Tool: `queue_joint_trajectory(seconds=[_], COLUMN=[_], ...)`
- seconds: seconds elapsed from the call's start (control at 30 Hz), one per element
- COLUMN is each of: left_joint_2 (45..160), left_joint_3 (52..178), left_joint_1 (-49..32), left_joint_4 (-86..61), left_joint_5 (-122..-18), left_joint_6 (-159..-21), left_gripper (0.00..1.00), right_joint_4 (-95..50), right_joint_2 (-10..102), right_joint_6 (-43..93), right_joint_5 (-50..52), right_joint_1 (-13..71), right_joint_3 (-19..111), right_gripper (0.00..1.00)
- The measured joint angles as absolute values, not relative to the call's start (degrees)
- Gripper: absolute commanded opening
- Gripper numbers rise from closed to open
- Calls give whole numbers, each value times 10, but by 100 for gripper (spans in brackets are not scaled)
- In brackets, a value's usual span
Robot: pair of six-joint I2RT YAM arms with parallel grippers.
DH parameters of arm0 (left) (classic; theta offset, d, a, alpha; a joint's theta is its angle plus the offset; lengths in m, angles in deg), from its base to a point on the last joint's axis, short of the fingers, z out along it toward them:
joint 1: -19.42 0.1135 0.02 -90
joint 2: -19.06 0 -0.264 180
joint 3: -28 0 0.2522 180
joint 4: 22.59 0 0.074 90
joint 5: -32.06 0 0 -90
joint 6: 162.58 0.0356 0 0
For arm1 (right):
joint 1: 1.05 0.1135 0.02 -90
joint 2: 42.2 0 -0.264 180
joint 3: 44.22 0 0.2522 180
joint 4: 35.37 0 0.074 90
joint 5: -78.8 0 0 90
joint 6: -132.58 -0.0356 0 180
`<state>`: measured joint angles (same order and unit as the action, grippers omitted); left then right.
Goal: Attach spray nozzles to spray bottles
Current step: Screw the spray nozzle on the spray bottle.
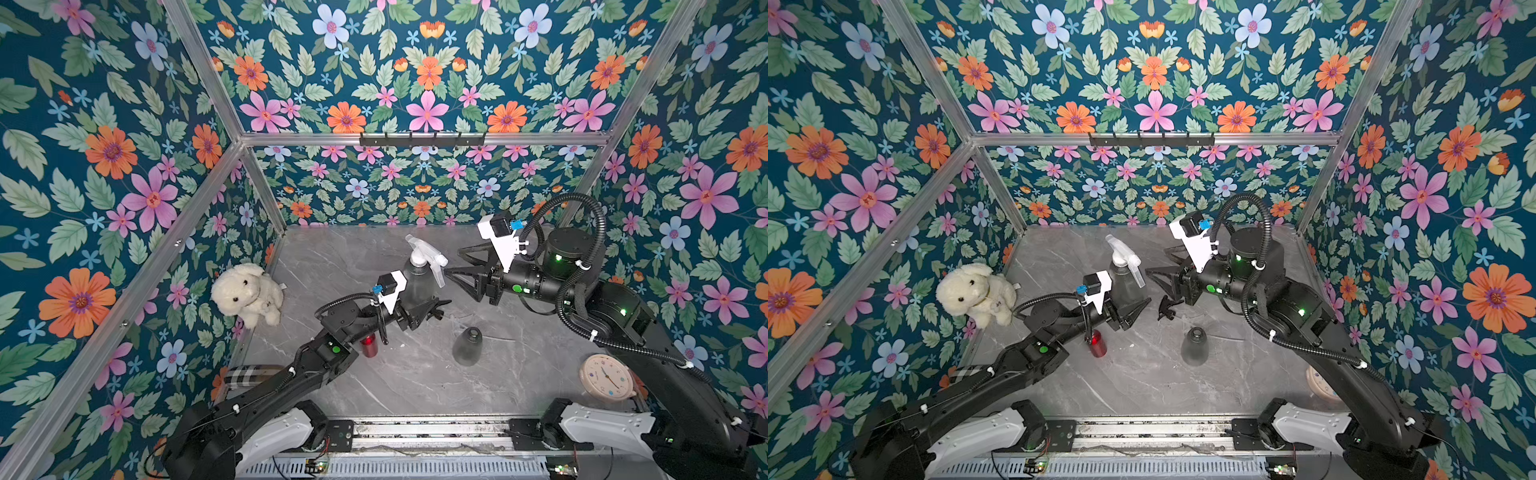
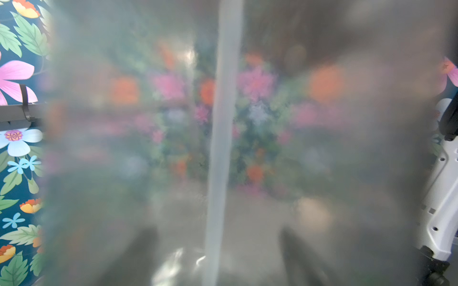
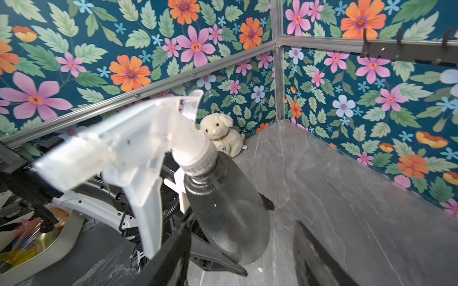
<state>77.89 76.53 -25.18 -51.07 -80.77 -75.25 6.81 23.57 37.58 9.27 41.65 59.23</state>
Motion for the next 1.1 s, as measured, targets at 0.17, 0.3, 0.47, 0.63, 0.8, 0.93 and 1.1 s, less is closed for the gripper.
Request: queue_joint_trajectory(seconds=[0.17,0.3,0.47,0.63,0.8,0.93,1.1], left_joint_2=[785,792,800,803,805,804,802], left_joint_3=[767,772,776,780,784,784,785], left_joint_1=[-252,-252,-252,-252,-252,-252,-251], left_joint_4=[-507,-505,-504,-503,-498,-491,-482], left_joint_5=[-815,-818,-823,-836,-851,-869,-896], left_joint_6=[-754,-754,-754,-754,-754,-752,-752], left_gripper=[0,0,0,0,0,0,0], right_joint_4=[53,48,48,48,48,56,75], right_joint_2=[251,262,276,281,282,282,282], right_joint_6=[380,382,392,404,421,441,462], right_joint_5=[123,132,141,141,141,150,167], right_joint_1=[417,423,433,436,437,437,436], right_joint_3=[604,614,617,618,622,626,631], right_gripper=[66,64,56,53,52,52,52])
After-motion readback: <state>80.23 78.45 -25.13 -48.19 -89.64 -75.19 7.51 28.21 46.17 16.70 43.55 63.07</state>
